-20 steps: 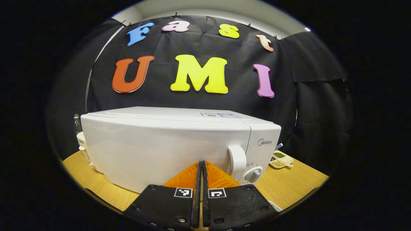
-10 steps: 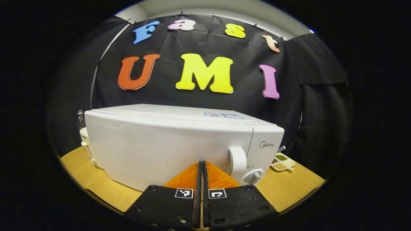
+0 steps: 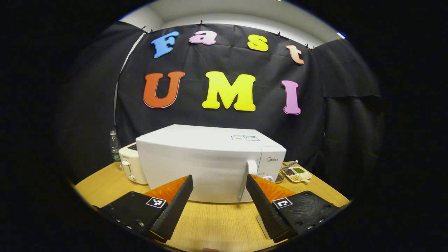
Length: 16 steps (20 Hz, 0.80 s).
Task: Open the microwave oven with the left hand, put the food in, and close the microwave oven.
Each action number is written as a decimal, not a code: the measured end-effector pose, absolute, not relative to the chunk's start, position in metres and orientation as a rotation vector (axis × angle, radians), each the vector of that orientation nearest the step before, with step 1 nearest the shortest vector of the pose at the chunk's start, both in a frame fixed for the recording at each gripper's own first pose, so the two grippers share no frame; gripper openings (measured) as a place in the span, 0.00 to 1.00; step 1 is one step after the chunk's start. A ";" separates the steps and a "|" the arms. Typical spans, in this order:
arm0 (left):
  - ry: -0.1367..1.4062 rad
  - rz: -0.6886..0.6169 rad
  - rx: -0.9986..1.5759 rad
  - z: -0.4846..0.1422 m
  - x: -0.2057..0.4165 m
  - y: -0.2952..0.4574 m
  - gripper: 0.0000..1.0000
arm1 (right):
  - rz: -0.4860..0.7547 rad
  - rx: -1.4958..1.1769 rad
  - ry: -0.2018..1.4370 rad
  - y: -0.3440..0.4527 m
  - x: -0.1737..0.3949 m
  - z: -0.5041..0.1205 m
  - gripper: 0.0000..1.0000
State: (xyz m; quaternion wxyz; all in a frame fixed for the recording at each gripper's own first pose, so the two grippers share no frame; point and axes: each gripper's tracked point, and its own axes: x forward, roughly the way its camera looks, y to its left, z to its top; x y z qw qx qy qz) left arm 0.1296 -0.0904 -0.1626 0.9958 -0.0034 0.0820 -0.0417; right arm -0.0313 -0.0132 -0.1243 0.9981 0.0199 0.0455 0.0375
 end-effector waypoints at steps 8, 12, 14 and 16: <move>0.064 -0.071 0.044 -0.079 0.021 -0.081 0.93 | 0.032 0.035 0.068 -0.014 -0.048 -0.107 0.90; 0.031 -0.090 0.049 -0.048 -0.026 -0.078 0.93 | 0.024 0.034 0.062 -0.013 -0.051 -0.098 0.91; 0.020 -0.066 0.082 -0.041 -0.046 -0.072 0.93 | 0.018 0.054 0.060 -0.017 -0.053 -0.092 1.00; 0.018 -0.035 0.086 -0.037 -0.065 -0.067 0.93 | 0.015 0.069 0.058 -0.018 -0.057 -0.086 1.00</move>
